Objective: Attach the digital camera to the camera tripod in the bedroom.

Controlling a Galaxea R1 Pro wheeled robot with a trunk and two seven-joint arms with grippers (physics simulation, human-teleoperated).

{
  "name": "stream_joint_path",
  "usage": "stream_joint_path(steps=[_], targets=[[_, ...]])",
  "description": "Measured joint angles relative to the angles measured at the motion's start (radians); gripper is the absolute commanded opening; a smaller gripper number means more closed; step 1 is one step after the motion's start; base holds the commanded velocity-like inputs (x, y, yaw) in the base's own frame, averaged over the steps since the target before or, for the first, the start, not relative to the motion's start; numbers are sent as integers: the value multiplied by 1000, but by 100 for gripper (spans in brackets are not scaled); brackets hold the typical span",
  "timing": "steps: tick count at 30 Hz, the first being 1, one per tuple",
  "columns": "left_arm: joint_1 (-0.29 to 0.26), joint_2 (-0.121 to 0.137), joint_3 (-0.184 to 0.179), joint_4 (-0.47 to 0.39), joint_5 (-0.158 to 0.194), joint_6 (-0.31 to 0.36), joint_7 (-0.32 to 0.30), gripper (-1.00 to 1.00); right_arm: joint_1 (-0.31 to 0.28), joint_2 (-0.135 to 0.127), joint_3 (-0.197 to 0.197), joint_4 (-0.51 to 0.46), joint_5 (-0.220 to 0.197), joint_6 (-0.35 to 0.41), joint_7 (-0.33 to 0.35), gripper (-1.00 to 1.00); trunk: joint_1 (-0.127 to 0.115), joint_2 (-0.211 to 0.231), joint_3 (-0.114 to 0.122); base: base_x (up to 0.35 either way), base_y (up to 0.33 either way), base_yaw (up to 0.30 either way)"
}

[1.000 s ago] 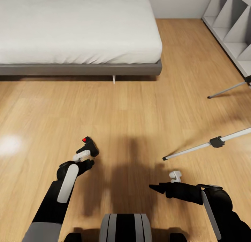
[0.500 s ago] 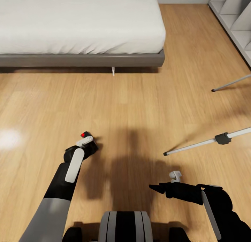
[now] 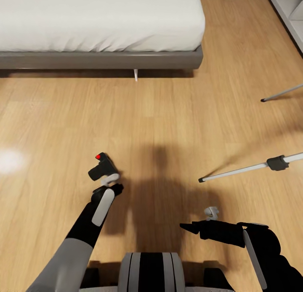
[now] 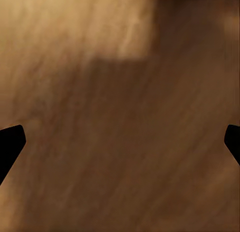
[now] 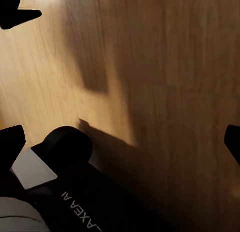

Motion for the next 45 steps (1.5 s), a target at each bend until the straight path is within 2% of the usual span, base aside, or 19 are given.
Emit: stream_joint_path(steps=[7,12,22,30,41,45], targets=[[0,1,-90,3,0,-52,4,100,0,1,1,0,0,0,0,100,3,-2,-27,0,0,0],[0,1,-121,1,0,-64,4,100,0,0,1,0,0,0,0,100,5,-3,-46,0,0,0],[0,1,-134,-7,2,-70,4,100,0,0,0,0,-1,0,3,100,10,-5,-85,0,0,0],[0,1,-138,-54,0,-72,7,100,0,0,1,0,-1,0,5,100,13,-7,-115,0,0,0],[0,2,-144,-83,-3,-74,2,100,0,0,3,0,-2,0,4,100,17,-9,-116,0,0,0],[0,3,-145,-132,-3,-65,7,100,0,0,4,0,-2,0,3,100,17,-9,-116,0,0,0]])
